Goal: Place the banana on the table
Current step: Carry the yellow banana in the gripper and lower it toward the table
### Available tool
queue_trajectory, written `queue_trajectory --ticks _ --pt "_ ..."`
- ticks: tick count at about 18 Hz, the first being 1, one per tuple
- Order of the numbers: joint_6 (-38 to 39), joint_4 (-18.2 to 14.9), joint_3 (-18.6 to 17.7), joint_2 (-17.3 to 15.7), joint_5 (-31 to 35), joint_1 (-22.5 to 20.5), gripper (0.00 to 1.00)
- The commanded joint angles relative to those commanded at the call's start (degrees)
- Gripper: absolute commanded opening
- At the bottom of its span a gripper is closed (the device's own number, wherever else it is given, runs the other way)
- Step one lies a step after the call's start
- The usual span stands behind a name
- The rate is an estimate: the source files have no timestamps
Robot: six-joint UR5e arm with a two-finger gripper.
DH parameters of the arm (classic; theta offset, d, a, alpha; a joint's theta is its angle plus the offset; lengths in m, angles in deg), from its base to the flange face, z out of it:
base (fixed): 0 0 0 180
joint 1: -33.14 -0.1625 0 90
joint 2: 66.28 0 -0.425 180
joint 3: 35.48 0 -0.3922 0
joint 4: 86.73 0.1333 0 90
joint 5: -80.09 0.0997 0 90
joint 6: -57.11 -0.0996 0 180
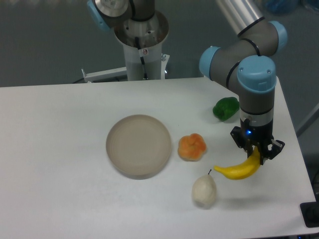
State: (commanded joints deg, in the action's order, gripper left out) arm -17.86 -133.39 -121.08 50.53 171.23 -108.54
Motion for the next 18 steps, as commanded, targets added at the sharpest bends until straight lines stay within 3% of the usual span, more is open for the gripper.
queue_trajectory --ticks 9,18 --pt "-3.86 0.35 -2.81 -1.32 -0.09 -2.55 0.24" --pt "-7.56 0.97 -4.57 0.70 0.09 -4.75 0.24"
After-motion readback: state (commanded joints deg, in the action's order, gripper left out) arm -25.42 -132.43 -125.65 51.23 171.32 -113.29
